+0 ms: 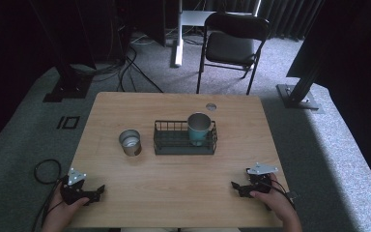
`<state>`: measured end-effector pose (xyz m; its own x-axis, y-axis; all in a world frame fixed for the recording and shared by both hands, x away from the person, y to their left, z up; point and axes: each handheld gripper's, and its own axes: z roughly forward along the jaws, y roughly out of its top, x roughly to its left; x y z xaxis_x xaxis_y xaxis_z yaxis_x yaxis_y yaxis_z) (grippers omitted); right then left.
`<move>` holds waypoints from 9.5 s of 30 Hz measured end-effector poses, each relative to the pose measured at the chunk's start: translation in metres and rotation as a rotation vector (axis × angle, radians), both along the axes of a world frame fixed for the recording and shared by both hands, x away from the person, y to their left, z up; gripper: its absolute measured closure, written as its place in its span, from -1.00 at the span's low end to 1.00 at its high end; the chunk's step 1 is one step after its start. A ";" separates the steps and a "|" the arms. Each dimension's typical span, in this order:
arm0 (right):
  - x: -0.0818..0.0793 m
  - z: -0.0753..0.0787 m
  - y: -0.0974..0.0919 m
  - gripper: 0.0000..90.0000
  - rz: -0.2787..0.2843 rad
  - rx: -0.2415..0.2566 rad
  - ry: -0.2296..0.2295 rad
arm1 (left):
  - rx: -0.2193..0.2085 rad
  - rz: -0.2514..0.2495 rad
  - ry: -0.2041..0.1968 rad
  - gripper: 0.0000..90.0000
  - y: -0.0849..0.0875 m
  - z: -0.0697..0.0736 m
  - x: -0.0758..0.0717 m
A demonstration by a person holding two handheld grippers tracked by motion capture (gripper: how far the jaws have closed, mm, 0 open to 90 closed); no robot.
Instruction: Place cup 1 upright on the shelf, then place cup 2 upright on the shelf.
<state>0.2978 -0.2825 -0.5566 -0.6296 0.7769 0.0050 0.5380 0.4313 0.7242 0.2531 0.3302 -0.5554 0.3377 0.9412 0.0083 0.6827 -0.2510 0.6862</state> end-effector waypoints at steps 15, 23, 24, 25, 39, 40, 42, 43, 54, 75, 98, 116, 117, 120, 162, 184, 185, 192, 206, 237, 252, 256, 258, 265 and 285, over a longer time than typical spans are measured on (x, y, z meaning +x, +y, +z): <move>0.000 0.000 0.001 -0.75 -0.002 -0.002 -0.001 | 0.001 -0.002 0.001 -0.97 0.000 0.000 0.000; 0.000 0.000 0.001 -0.75 -0.003 -0.002 -0.001 | 0.000 -0.034 0.001 -0.97 0.000 0.000 -0.004; 0.000 0.000 0.001 -0.75 -0.002 -0.002 -0.001 | 0.000 -0.040 0.000 -0.97 0.000 0.000 -0.005; 0.000 0.000 0.001 -0.75 -0.002 -0.002 -0.001 | 0.000 -0.040 0.000 -0.97 0.000 0.000 -0.005; 0.000 0.000 0.001 -0.75 -0.002 -0.002 -0.001 | 0.006 -0.088 0.018 -0.97 -0.002 0.002 -0.009; 0.000 0.000 0.001 -0.75 -0.003 -0.002 0.000 | 0.007 -0.092 0.020 -0.97 -0.002 0.002 -0.008; 0.000 0.000 0.001 -0.75 -0.002 -0.003 -0.001 | 0.004 -0.093 0.017 -0.97 -0.002 0.002 -0.008; 0.000 0.000 0.001 -0.75 -0.002 -0.003 -0.001 | 0.004 -0.093 0.017 -0.97 -0.002 0.002 -0.008; 0.000 0.000 0.001 -0.75 -0.003 -0.003 0.000 | -0.053 -0.103 -0.026 -0.97 -0.006 0.010 0.000; 0.000 0.000 0.001 -0.75 -0.003 -0.002 0.000 | -0.129 -0.120 -0.080 -0.97 -0.023 0.022 0.023; 0.000 0.000 0.001 -0.75 -0.003 -0.002 0.000 | -0.217 -0.040 -0.130 -0.97 -0.032 0.031 0.059; 0.000 0.000 0.001 -0.75 -0.002 -0.002 -0.001 | -0.259 -0.043 -0.158 -0.97 -0.047 0.039 0.080; 0.000 0.000 0.001 -0.75 -0.003 -0.002 0.000 | -0.254 -0.049 -0.162 -0.97 -0.050 0.040 0.083; 0.000 0.000 0.001 -0.75 -0.003 -0.004 0.002 | -0.252 -0.057 -0.169 -0.97 -0.053 0.041 0.087; 0.000 0.000 0.001 -0.75 -0.003 -0.002 0.001 | -0.183 -0.147 -0.226 -0.97 -0.096 0.045 0.133; 0.000 0.000 0.001 -0.75 -0.003 -0.002 0.001 | -0.142 -0.126 -0.218 -0.85 -0.102 0.032 0.143; 0.000 0.000 0.001 -0.75 -0.003 -0.002 0.001 | -0.138 -0.120 -0.220 -0.78 -0.102 0.031 0.143; 0.000 0.000 0.001 -0.75 -0.003 -0.002 0.001 | -0.161 -0.128 -0.227 -0.68 -0.101 0.030 0.144; 0.000 0.000 0.001 -0.75 -0.003 -0.003 0.001 | -0.177 -0.128 -0.242 -0.68 -0.099 0.052 0.143; 0.000 0.000 0.001 -0.75 -0.003 -0.003 0.001 | -0.191 -0.227 -0.336 -0.68 -0.127 0.134 0.143; 0.000 0.000 0.001 -0.75 -0.003 -0.003 0.001 | -0.226 -0.299 -0.371 -0.68 -0.162 0.154 0.152; 0.000 0.000 0.001 -0.75 -0.003 -0.003 0.001 | -0.232 -0.307 -0.364 -0.68 -0.170 0.153 0.155; 0.000 0.000 0.001 -0.75 -0.003 -0.003 0.001 | -0.236 -0.313 -0.364 -0.68 -0.175 0.153 0.157; 0.000 0.000 0.001 -0.75 -0.003 -0.003 0.001 | -0.246 -0.329 -0.367 -0.68 -0.196 0.150 0.163; 0.000 0.000 0.001 -0.75 -0.003 -0.003 0.001 | -0.242 -0.336 -0.313 -0.68 -0.227 0.112 0.174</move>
<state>0.2979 -0.2819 -0.5566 -0.6276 0.7785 0.0035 0.5397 0.4319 0.7226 0.4266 0.1033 -0.4437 0.6376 0.7689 -0.0475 0.3450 -0.2299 0.9100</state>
